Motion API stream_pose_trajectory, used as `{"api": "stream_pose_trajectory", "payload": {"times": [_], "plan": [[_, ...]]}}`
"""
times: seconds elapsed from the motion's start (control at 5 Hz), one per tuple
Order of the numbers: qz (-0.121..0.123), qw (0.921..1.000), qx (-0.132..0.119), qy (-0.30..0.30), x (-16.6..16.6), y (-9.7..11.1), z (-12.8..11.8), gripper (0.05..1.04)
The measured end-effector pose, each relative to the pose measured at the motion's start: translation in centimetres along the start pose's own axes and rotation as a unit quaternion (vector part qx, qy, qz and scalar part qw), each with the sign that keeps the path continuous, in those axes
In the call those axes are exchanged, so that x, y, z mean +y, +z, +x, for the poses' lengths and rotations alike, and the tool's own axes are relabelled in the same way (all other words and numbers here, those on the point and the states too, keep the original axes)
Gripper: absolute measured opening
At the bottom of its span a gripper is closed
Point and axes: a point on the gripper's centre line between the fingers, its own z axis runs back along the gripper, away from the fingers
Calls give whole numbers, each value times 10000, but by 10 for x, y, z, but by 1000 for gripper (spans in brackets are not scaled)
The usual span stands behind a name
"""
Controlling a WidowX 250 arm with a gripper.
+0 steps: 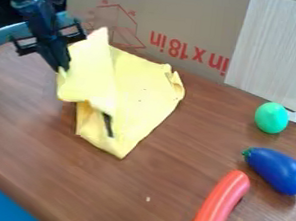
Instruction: Unfold the cloth from top right to bottom left
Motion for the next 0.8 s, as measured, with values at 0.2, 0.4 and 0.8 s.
{"api": "stream_pose_trajectory", "payload": {"times": [0.2,0.4,0.8], "plan": [[295,9995,19,85,23,5,1,52],[559,9977,137,345,49,12,-2,52],[1211,9918,197,348,73,17,-5,58]]}}
